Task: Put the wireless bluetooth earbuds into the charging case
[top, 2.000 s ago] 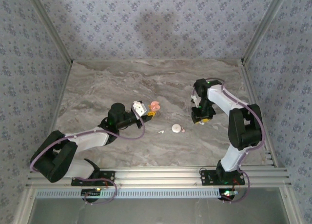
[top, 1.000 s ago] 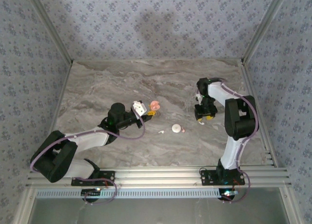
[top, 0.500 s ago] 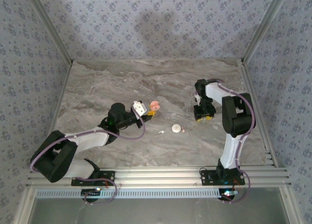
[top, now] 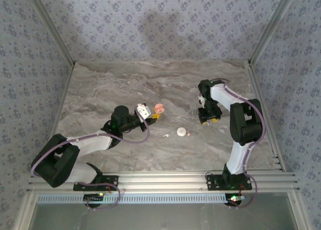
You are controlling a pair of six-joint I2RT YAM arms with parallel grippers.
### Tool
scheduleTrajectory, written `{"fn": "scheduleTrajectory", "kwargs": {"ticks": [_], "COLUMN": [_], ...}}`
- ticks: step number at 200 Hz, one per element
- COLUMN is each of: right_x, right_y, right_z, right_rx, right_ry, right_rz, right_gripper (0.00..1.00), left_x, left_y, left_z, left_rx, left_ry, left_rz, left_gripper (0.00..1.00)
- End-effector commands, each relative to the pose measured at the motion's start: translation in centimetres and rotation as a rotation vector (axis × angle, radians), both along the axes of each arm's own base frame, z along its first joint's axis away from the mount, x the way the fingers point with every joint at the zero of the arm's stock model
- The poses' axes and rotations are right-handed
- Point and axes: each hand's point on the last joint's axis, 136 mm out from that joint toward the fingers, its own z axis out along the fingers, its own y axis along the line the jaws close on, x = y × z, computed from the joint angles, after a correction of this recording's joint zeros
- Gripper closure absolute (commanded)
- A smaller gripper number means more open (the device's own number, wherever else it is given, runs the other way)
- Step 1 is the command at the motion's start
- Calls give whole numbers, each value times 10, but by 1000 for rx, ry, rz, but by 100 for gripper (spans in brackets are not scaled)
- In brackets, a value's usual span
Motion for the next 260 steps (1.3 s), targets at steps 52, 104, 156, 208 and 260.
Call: {"fn": "scheduleTrajectory", "kwargs": {"ticks": [52, 104, 156, 208, 260], "right_x": [14, 11, -1, -3, 0], "right_y": [15, 15, 15, 15, 20], "right_z": [-2, -23, -28, -24, 4], "right_rx": [107, 117, 124, 126, 144], "right_ry": [19, 75, 112, 115, 69], "right_rz": [30, 30, 27, 24, 16], "right_gripper": [52, 55, 56, 59, 60], "left_x": [3, 3, 3, 3, 3], "left_y": [-6, -6, -5, -5, -4], "left_z": [17, 18, 16, 16, 16], "left_rx": [-20, -18, -15, -15, -14], "left_ry": [-36, -36, -34, -36, -35], "left_rz": [-10, -9, -6, -5, -3], "left_gripper": [89, 89, 89, 89, 89]}}
